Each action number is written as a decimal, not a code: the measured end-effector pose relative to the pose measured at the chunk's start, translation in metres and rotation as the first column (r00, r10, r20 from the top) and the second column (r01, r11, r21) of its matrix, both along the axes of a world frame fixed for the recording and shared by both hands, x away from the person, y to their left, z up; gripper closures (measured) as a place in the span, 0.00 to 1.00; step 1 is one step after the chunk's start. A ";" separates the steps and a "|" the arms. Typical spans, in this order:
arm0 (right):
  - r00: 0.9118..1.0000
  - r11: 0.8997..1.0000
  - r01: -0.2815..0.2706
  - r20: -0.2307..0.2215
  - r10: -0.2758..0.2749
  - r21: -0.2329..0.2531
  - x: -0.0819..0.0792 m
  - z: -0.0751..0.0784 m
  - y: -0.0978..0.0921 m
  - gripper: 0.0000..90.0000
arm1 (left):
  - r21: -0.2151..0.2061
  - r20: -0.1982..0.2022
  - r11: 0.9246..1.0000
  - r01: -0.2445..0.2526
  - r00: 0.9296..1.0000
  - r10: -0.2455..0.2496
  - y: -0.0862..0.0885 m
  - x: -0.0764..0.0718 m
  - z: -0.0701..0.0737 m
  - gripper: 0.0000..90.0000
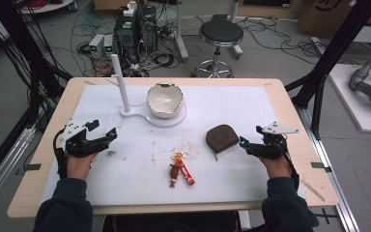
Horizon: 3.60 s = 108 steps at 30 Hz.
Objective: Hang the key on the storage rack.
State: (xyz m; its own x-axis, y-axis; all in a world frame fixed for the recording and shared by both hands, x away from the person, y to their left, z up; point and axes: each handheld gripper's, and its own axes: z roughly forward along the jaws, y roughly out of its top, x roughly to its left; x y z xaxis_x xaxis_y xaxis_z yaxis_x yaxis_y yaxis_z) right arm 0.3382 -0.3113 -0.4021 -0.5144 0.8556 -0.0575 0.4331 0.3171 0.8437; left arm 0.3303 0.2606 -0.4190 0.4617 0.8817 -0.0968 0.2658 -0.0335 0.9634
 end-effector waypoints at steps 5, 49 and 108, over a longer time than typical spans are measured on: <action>1.000 1.000 0.003 0.001 -0.003 0.002 -0.001 0.000 0.000 0.24 | 0.002 -0.005 1.000 -0.003 1.000 0.003 -0.001 0.001 -0.001 0.23; 1.000 1.000 0.019 -0.004 -0.019 -0.001 -0.002 0.000 0.004 0.24 | 0.123 -0.226 0.911 0.393 0.905 -0.360 -0.177 -0.040 -0.024 0.27; 1.000 1.000 -0.015 -0.014 0.015 -0.014 -0.001 -0.001 0.011 0.24 | 0.267 -0.400 0.943 0.200 0.913 -0.081 -0.101 -0.009 -0.025 0.51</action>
